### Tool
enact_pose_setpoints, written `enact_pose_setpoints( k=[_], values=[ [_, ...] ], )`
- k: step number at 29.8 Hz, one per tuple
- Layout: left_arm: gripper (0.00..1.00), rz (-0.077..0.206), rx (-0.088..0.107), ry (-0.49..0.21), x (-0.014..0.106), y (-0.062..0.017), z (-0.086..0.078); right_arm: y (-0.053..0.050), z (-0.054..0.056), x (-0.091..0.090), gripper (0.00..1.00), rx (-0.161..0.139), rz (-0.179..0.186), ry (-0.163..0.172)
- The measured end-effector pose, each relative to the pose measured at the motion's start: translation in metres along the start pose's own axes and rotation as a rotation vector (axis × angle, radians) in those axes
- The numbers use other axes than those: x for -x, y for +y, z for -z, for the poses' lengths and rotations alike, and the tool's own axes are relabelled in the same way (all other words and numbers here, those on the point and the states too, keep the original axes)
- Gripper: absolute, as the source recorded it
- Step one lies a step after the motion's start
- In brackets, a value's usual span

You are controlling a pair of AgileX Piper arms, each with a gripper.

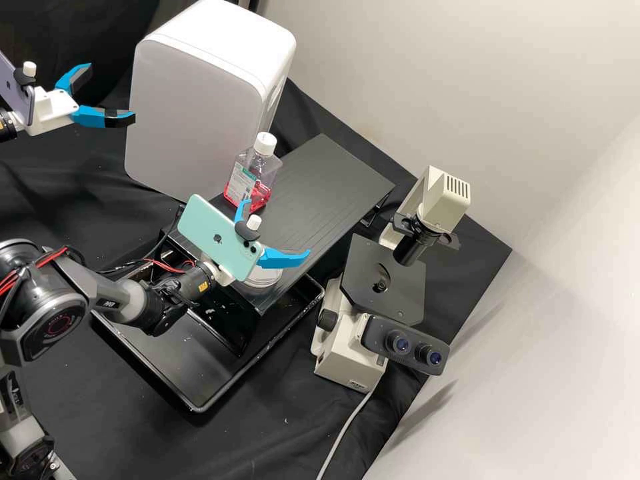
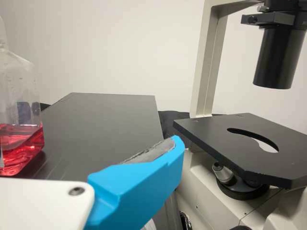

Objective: Remove the lid from the petri dish

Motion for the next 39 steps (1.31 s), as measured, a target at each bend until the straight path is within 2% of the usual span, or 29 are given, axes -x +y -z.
enact_pose_setpoints(
  k=[3,6,9,13,19,21,22,26,30,35,39],
  values=[
    [1.00,0.009,0.020,-0.006,0.000,-0.0035,-0.002,0.000,0.000,0.000,1.00,0.000,0.000,0.000],
    [1.00,0.029,0.020,-0.005,0.001,-0.0089,-0.002,0.000,0.000,0.000,1.00,0.000,0.000,0.000],
    [1.00,0.039,0.035,-0.002,0.002,-0.0115,-0.001,0.000,0.000,0.000,1.00,0.000,0.000,0.000],
    [1.00,0.059,0.056,-0.046,0.005,-0.0141,-0.004,0.000,0.000,0.000,1.00,0.000,0.000,0.000],
    [1.00,0.074,0.032,-0.107,0.006,-0.0156,-0.010,0.000,0.000,0.000,1.00,0.000,0.000,0.000],
    [1.00,0.078,0.012,-0.108,0.007,-0.0167,-0.009,0.000,0.000,0.000,1.00,0.000,0.000,0.000],
    [1.00,0.083,-0.007,-0.107,0.008,-0.0179,-0.009,0.000,0.000,0.000,1.00,0.000,0.000,0.000],
    [1.00,0.111,-0.110,-0.142,0.012,-0.0229,-0.006,0.000,0.000,0.000,1.00,0.000,0.000,0.000],
    [1.00,0.129,-0.172,-0.214,0.014,-0.0174,-0.001,0.000,0.000,0.000,1.00,0.000,0.000,0.000],
    [1.00,0.115,-0.214,-0.218,0.016,0.0020,0.011,0.000,0.000,0.000,1.00,0.000,0.000,0.000],
    [1.00,0.111,-0.220,-0.210,0.017,0.0115,0.014,0.000,0.000,0.000,1.00,0.000,0.000,0.000]
  ],
)
